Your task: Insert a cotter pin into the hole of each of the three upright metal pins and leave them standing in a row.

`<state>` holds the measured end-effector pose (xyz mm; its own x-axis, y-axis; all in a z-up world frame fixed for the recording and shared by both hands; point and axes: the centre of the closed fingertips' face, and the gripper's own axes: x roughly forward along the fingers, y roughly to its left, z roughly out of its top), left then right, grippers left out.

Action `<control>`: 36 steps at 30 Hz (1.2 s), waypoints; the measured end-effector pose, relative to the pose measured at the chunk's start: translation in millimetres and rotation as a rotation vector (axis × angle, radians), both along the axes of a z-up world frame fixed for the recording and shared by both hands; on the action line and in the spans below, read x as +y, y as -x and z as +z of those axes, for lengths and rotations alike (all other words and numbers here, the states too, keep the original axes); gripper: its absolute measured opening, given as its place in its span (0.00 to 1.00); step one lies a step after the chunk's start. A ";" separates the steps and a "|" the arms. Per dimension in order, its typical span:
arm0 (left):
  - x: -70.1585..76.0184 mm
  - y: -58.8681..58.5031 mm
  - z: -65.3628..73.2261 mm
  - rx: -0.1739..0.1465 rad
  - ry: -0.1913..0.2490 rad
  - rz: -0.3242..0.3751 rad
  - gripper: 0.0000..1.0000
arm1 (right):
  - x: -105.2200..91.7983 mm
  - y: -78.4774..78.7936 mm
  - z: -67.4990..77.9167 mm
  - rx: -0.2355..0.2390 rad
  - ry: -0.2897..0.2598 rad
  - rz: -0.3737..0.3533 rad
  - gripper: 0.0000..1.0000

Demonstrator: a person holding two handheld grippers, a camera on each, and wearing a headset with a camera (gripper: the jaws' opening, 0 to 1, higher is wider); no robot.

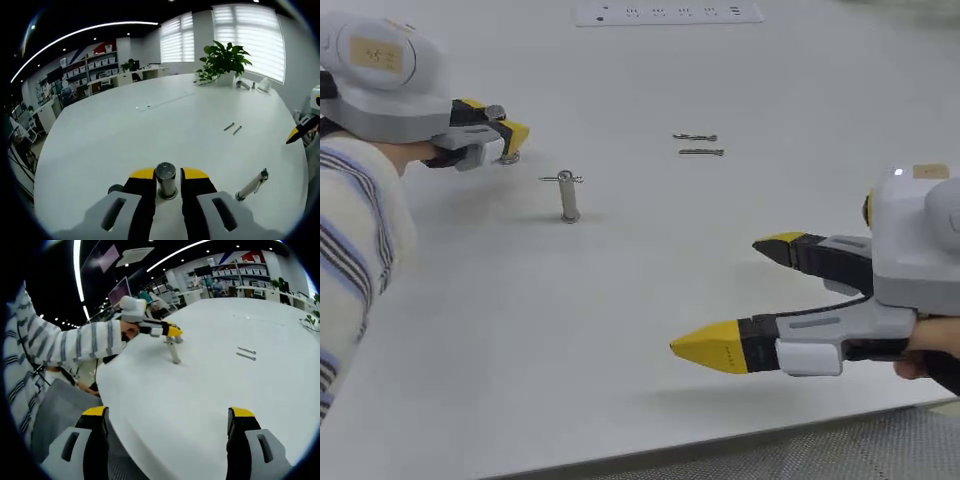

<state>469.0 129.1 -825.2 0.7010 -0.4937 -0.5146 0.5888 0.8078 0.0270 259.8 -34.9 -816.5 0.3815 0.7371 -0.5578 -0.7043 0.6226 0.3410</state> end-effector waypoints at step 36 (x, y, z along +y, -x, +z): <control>-4.4 39.0 60.7 -0.031 0.063 0.056 0.11 | -3.0 -3.1 9.5 -0.022 -0.016 0.002 1.00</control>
<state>429.9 124.7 -764.5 0.7434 -0.4842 -0.4615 0.5424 0.8401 -0.0077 262.9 -37.9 -807.1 0.3924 0.7463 -0.5377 -0.7130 0.6161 0.3348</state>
